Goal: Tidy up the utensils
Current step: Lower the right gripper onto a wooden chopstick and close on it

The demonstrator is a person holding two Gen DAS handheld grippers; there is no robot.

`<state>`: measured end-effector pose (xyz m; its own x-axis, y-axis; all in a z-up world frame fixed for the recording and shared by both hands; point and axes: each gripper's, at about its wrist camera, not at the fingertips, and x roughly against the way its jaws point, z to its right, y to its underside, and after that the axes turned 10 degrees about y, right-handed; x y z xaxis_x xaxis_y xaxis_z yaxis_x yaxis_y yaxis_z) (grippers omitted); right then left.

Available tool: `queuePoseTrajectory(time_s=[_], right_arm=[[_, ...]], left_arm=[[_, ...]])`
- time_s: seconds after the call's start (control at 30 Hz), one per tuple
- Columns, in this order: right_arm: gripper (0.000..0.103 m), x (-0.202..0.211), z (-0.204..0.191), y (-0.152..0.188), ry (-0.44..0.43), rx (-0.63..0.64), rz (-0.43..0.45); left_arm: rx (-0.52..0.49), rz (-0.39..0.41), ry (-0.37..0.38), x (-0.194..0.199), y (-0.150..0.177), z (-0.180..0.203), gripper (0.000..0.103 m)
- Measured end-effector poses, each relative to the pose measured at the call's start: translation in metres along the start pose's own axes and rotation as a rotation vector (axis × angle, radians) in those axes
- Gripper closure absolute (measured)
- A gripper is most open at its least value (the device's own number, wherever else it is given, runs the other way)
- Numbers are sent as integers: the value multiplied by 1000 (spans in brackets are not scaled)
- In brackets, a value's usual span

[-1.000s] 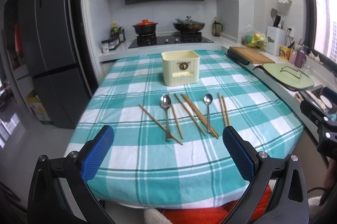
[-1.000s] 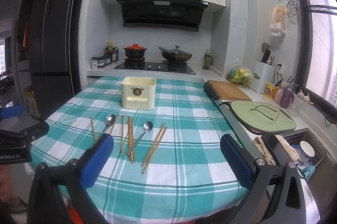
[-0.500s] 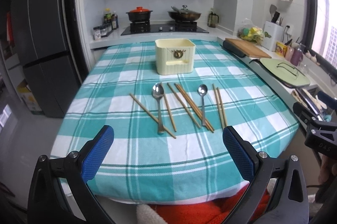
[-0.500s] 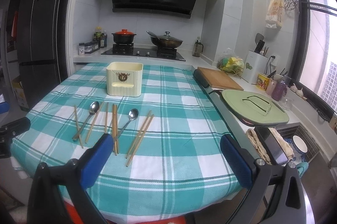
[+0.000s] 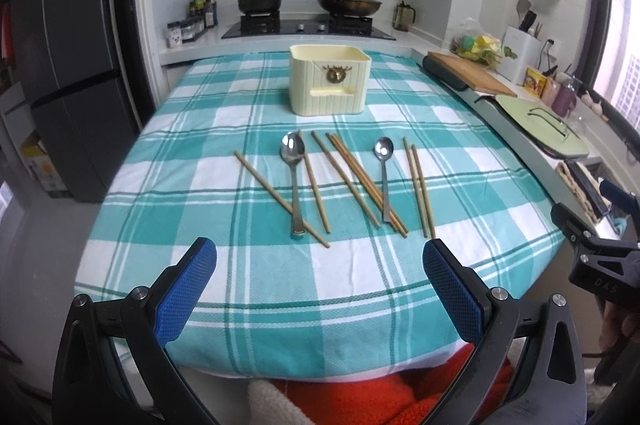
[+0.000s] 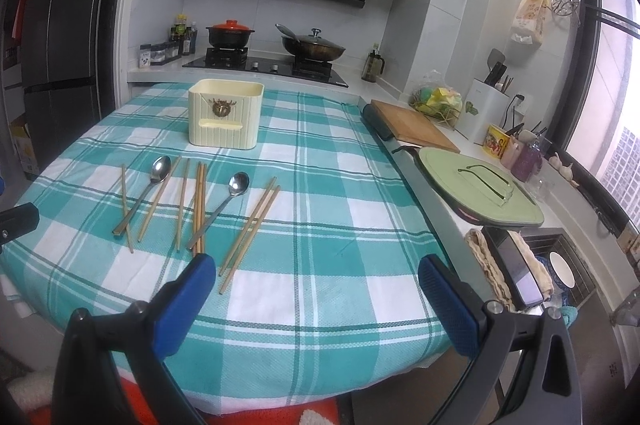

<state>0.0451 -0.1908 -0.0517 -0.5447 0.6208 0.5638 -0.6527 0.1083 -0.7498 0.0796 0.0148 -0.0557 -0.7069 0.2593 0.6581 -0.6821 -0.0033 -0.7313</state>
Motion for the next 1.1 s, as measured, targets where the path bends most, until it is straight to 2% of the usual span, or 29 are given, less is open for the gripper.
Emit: queuePoseTrajectory(time_s=[0.2, 0.43, 0.67, 0.8, 0.87, 0.93, 1.0, 1.1], right_arm=[[0, -16, -6, 1, -3, 20, -40], [0, -47, -16, 3, -109, 1, -105], [0, -107, -15, 2, -228, -62, -212], [0, -148, -21, -1, -209, -62, -250], [0, -165, -26, -6, -230, -69, -263], [2, -180, -34, -11, -248, -64, -263], [13, -194, -46, -14, -232, -45, -265], [16, -214, -61, -16, -212, -27, -291]], left_arm=[[22, -59, -3, -23, 2, -9, 0], [86, -146, -33, -59, 7, -38, 0], [188, -187, -84, -99, -10, -87, 0], [216, -213, -119, -129, -25, -105, 0], [226, -226, -129, -145, -32, -111, 0], [233, -242, -149, -162, -37, -117, 0], [249, -256, -168, -179, -41, -123, 0], [281, -272, -187, -198, -45, -128, 0]])
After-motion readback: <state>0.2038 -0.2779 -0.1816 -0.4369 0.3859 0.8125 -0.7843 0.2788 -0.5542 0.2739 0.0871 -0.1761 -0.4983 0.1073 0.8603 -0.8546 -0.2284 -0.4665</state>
